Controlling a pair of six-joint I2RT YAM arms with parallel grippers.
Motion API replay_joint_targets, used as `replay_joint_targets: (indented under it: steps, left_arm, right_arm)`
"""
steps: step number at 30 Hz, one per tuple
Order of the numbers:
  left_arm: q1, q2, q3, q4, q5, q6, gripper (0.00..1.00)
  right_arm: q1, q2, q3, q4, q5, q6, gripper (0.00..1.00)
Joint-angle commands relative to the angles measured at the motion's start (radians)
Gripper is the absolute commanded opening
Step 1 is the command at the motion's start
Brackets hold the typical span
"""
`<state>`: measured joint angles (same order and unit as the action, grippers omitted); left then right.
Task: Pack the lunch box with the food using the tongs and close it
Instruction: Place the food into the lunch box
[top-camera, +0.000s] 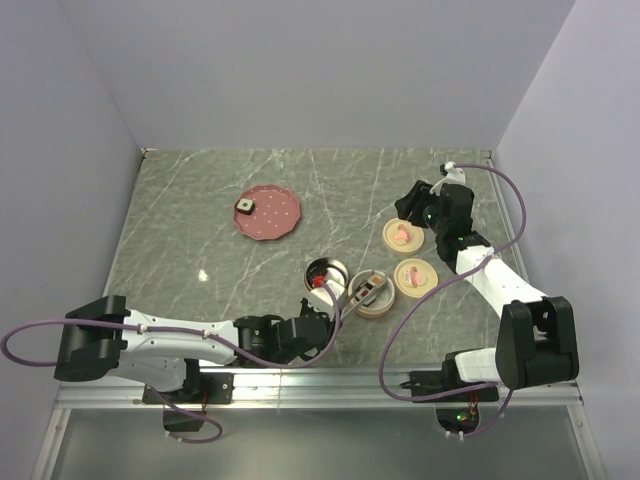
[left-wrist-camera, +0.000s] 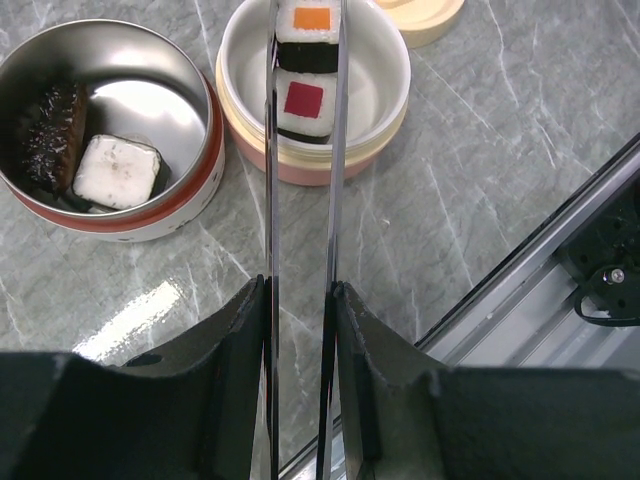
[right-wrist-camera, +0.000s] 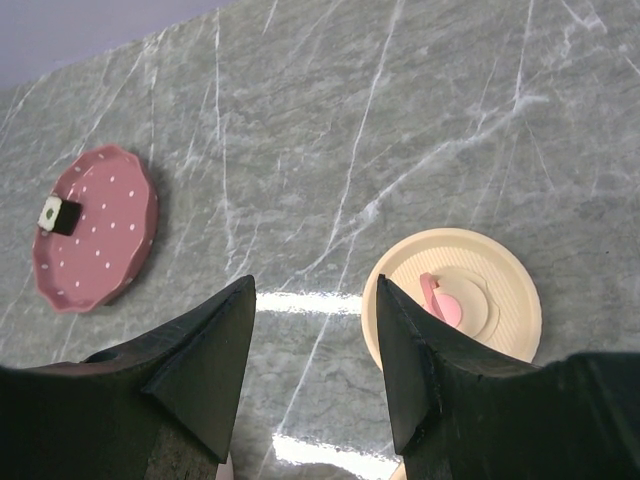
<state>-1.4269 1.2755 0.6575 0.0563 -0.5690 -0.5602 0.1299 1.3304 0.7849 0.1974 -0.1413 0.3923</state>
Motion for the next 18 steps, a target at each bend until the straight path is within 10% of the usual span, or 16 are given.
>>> replay_joint_targets:
  steps: [1,18]
  left_arm:
    - [-0.003,-0.031,0.034,0.025,-0.042,0.006,0.34]
    - [-0.004,-0.096,0.041,0.010,-0.074,0.006,0.52]
  right_arm:
    - [-0.010,-0.020,0.020,0.022,-0.007,-0.004,0.59]
    - [-0.009,-0.019,0.020,0.022,-0.017,-0.007,0.59]
